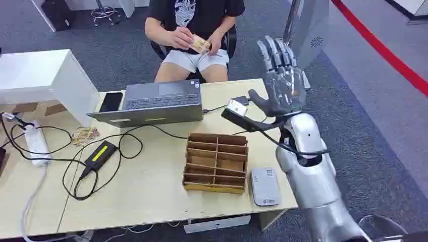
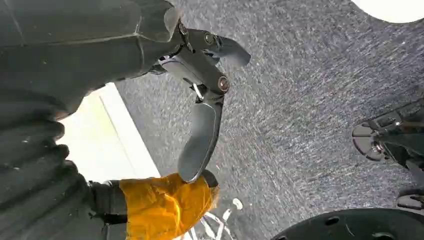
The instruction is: Pass the card to the sensor for recognition and then transmit it.
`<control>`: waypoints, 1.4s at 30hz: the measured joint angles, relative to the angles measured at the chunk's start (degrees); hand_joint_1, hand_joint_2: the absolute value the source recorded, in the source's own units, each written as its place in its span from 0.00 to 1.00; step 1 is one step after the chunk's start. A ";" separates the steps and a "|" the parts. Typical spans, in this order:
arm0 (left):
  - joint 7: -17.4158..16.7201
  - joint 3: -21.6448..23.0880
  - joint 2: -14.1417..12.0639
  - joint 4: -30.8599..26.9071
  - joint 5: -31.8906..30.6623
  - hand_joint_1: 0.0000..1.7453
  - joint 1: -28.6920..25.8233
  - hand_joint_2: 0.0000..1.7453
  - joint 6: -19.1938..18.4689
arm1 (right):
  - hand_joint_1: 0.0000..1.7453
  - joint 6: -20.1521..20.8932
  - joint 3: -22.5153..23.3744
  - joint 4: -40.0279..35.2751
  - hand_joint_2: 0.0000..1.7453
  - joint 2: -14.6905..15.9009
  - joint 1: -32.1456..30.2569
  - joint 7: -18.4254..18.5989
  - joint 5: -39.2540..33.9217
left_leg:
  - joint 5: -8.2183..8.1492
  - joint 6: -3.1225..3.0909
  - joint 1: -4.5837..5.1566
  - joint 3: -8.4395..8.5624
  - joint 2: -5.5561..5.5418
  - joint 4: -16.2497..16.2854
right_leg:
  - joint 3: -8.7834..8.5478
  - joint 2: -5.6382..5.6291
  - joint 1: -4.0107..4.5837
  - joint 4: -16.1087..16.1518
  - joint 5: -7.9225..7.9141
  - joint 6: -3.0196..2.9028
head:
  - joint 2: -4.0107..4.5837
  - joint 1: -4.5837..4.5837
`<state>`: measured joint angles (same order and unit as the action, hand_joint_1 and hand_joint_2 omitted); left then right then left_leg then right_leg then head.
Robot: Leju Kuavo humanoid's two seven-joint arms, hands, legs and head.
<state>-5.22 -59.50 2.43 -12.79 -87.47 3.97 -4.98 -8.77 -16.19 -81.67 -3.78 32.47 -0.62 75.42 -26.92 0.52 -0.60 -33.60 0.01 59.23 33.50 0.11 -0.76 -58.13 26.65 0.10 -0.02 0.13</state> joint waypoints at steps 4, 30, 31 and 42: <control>0.00 2.12 -0.31 0.00 0.00 0.00 0.06 1.00 -0.11 | 0.00 0.09 -1.93 9.57 1.00 -1.00 6.32 1.93 1.29 | 0.02 0.02 -0.02 -0.03 -0.06 0.00 | 0.02 0.04 0.02 -0.01 0.00 -0.01 | 0.02 0.02; 0.00 5.77 -0.74 0.00 0.00 0.00 0.03 1.00 0.28 | 1.00 1.01 -4.81 22.02 1.00 -10.05 11.62 2.48 1.82 | 0.01 0.03 -0.02 -0.13 -0.06 0.00 | 0.12 0.03 0.03 0.00 0.01 -0.01 | 0.02 0.02; 0.00 5.77 -0.79 0.00 0.00 0.00 0.01 1.00 0.28 | 1.00 1.21 -4.94 22.00 1.00 -10.10 11.68 2.41 1.62 | 0.01 0.03 -0.02 -0.12 -0.06 0.00 | 0.12 0.03 0.03 0.00 0.01 -0.02 | 0.00 0.00; -0.09 5.75 -0.79 0.00 0.18 0.00 -0.05 1.00 0.35 | 1.00 -0.10 -6.74 15.45 1.00 -9.99 8.23 -2.90 -1.16 | 0.00 0.03 -0.03 -0.12 -0.05 0.00 | 0.17 0.01 0.03 -0.01 0.02 -0.02 | 0.02 0.02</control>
<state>-5.31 -53.75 1.64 -12.79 -87.30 3.92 -4.63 -8.87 -22.93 -66.21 -13.77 40.70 -3.52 74.27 -26.91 0.56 -0.64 -33.71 -0.03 59.23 33.68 0.12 -0.72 -58.13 26.67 0.08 0.00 0.15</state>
